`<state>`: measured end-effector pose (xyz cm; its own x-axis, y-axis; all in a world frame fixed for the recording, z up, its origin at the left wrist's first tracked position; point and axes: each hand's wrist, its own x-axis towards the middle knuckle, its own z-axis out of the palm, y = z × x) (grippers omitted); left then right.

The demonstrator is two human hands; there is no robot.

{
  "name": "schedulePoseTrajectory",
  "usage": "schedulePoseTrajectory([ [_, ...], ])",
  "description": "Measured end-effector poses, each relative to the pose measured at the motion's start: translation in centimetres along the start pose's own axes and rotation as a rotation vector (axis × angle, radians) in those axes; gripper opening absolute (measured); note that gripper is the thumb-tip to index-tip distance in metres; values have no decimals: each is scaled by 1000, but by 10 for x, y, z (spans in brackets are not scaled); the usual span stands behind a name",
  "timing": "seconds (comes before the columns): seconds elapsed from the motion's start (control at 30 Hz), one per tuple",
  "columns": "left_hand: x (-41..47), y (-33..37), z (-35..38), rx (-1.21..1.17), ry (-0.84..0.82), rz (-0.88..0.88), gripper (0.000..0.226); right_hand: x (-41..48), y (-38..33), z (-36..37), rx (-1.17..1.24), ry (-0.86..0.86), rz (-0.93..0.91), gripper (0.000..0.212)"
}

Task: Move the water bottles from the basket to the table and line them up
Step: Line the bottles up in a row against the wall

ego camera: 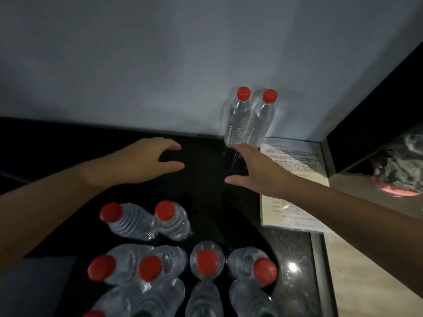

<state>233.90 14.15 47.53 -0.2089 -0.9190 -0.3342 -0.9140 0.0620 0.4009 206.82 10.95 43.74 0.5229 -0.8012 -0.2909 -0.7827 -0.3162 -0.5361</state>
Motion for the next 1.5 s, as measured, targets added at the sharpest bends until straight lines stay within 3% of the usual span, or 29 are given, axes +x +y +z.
schedulePoseTrajectory([
  [0.17,-62,-35,2,-77,49,26,77,-14,-60,14,48,-99,-174,91],
  [0.3,-88,-64,15,-165,23,79,57,-18,-91,34,53,-147,-232,92],
  [0.57,-102,-95,32,-281,-5,229,64,-25,-113,68,103,-181,-122,80],
  [0.67,-103,-99,40,-334,9,238,63,-25,-114,73,239,-186,-36,72],
  [0.83,-108,-100,62,-545,80,203,47,-27,-114,74,417,-112,18,46],
  [1.13,-105,-92,75,-730,195,86,43,-17,-98,80,536,-73,-54,45],
  [1.5,-3,-61,39,-711,330,130,33,39,-60,34,521,282,-53,32],
])
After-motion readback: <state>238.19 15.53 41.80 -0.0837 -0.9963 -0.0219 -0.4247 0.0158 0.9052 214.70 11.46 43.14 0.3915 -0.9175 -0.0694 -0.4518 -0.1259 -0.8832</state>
